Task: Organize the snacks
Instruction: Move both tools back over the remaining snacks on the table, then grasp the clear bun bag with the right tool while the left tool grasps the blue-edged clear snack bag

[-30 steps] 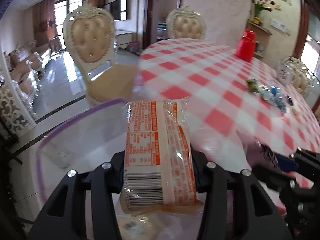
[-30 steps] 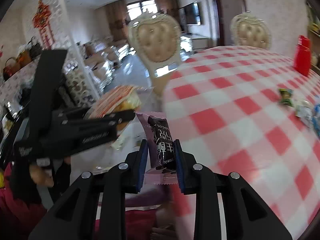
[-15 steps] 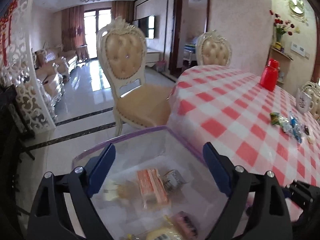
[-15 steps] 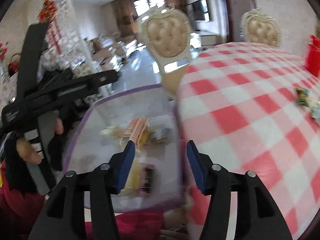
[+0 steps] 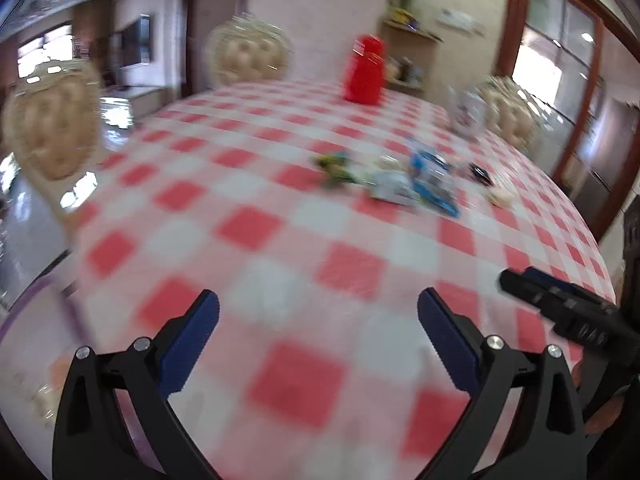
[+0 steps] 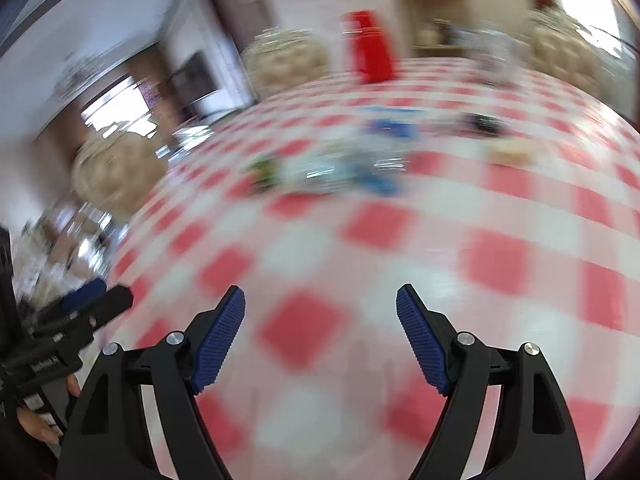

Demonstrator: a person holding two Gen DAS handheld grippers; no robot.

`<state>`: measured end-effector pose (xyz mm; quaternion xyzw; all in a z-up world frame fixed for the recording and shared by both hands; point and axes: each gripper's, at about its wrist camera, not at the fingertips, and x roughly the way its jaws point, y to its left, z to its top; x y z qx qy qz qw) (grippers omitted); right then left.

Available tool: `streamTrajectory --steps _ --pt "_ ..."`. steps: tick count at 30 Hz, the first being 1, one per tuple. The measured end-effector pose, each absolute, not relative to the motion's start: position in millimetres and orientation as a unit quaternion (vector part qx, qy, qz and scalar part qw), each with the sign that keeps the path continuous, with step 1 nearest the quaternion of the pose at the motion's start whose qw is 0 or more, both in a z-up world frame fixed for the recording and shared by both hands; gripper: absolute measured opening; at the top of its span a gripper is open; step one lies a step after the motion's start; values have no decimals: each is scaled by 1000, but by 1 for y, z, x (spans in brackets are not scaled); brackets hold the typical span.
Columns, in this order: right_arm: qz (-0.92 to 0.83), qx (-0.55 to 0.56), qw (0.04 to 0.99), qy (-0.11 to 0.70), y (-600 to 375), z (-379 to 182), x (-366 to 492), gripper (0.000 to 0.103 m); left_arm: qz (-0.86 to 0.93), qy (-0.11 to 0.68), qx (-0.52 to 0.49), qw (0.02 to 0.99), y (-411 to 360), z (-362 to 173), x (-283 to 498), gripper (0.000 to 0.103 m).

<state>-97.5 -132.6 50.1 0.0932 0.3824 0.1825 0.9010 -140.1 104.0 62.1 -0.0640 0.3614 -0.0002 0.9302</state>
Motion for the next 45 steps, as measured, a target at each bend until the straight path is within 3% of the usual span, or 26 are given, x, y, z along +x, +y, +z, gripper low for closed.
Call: streamTrajectory --steps 7,16,27,36,39,41,42,43,45 --pt "71 150 909 381 -247 44 -38 80 -55 381 -35 922 20 51 -31 100" --pt "27 136 902 408 -281 27 46 85 -72 392 23 917 -41 38 82 100" --pt "55 105 886 449 -248 11 110 87 -134 437 53 888 -59 9 116 99" --pt "24 -5 886 463 -207 3 147 88 -147 448 18 882 -51 7 118 99" --pt "44 -19 892 449 -204 5 144 61 -147 449 16 881 -50 7 118 99" --pt "62 -34 894 442 -204 8 139 21 -157 449 15 880 -51 8 116 96" --pt "58 -37 894 442 -206 8 134 10 -156 446 17 881 -50 8 115 91" --pt "57 -36 896 440 -208 9 131 9 -155 445 19 882 -50 8 115 89" --pt "69 -13 898 435 -217 10 122 8 -152 441 23 884 -48 9 113 75"
